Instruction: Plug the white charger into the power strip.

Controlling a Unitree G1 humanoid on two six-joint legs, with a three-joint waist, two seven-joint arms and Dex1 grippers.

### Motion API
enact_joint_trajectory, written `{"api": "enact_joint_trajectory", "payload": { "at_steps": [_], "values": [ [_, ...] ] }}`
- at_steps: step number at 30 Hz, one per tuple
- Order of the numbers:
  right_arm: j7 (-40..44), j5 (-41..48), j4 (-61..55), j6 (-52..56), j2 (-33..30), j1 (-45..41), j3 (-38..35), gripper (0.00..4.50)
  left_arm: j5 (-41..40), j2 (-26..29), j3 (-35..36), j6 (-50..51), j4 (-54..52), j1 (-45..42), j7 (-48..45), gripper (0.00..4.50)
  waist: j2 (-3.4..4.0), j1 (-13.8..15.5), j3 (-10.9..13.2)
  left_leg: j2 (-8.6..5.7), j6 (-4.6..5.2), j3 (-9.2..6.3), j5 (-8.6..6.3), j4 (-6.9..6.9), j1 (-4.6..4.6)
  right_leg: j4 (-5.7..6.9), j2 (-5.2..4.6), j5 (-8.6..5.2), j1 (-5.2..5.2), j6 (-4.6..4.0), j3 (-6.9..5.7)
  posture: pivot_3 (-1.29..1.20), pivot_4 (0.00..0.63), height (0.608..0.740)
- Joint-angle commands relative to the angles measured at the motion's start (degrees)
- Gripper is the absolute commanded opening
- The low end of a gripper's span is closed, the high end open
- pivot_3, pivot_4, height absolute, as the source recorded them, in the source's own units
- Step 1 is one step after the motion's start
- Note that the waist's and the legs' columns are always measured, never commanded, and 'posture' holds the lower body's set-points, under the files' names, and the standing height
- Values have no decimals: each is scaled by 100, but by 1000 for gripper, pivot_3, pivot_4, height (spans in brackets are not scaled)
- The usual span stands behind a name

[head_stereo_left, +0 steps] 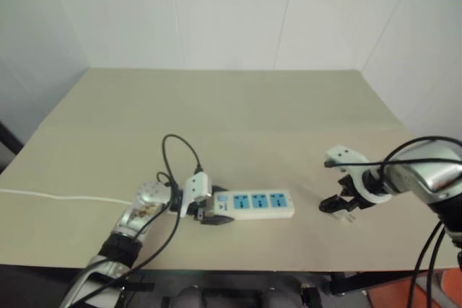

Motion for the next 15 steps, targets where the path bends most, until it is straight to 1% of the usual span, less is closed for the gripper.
{"api": "enact_joint_trajectory", "payload": {
  "at_steps": [1,8,15],
  "values": [
    [183,-273,144,-257,1,-186,99,4500,178,13,-140,84,-13,171,140,3307,3,-1,-2,0,0,0,0,0,-1,1,0,0,-1,0,0,0,150,740],
    [444,-628,445,-512,121,-193,341,4500,144,123,-127,160,-207,327,170,3307,4,-33,-2,1,0,1,0,-1,0,0,2,-1,-2,2,0,0,150,740],
    [702,-837,512,-592,174,-155,486,4500,121,188,-135,260,-385,427,213,3307,4,-55,-3,1,0,0,0,-2,-1,1,2,-4,-3,6,0,0,150,740]
  ]
}}
